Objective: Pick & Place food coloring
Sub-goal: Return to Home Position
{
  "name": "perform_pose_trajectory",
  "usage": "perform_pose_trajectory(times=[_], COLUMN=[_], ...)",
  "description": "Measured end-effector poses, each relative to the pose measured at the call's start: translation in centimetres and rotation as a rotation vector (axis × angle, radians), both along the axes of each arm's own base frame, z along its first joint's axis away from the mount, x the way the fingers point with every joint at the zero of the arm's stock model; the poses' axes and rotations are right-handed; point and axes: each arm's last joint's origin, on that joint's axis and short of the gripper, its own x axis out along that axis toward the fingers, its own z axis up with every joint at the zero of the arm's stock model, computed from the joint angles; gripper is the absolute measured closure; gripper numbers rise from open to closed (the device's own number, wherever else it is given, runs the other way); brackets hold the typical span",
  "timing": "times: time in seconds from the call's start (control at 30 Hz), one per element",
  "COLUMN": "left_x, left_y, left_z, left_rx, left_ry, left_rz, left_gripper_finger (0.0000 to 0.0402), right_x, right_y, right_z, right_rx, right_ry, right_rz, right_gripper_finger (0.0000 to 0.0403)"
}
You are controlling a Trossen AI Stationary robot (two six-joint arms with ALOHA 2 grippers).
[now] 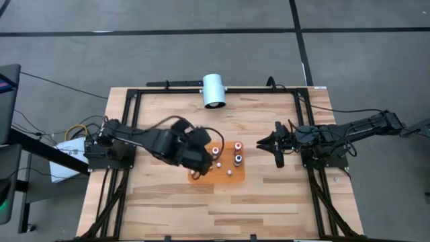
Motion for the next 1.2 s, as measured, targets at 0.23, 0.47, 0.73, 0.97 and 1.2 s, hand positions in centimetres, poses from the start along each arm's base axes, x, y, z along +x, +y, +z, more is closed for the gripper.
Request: perform_pose_trajectory(times=[0.23,0.47,0.73,0.97,1.2], left_x=[1.3,0.3,-5.0,-10.1,-15.5], left_y=[-0.8,0.7,3.8,6.6,8.6], left_z=[-4.6,-6.9,-7.5,-9.2,-10.8], left_rx=[-0.037,-0.126,-0.158,-0.144,-0.123], left_ry=[0.005,-0.137,-0.31,-0.442,-0.558], left_rz=[-0.047,-0.083,-0.031,-0.015,0.08], left_gripper_finger=[0.0307,0.0307,0.0307,0.0307,0.0307], right_x=[0.0,-0.1,-0.1,0.0,-0.7], right_y=[0.5,0.6,0.4,-0.8,-1.9], right_z=[0.0,0.0,0.2,0.4,1.3], right_rx=[0.052,0.072,0.072,0.078,0.066], right_ry=[0.005,0.01,-0.005,-0.027,-0.094], right_rz=[0.147,0.204,0.25,0.225,0.158], right_gripper_finger=[0.0338,0.0338,0.0338,0.0338,0.0338])
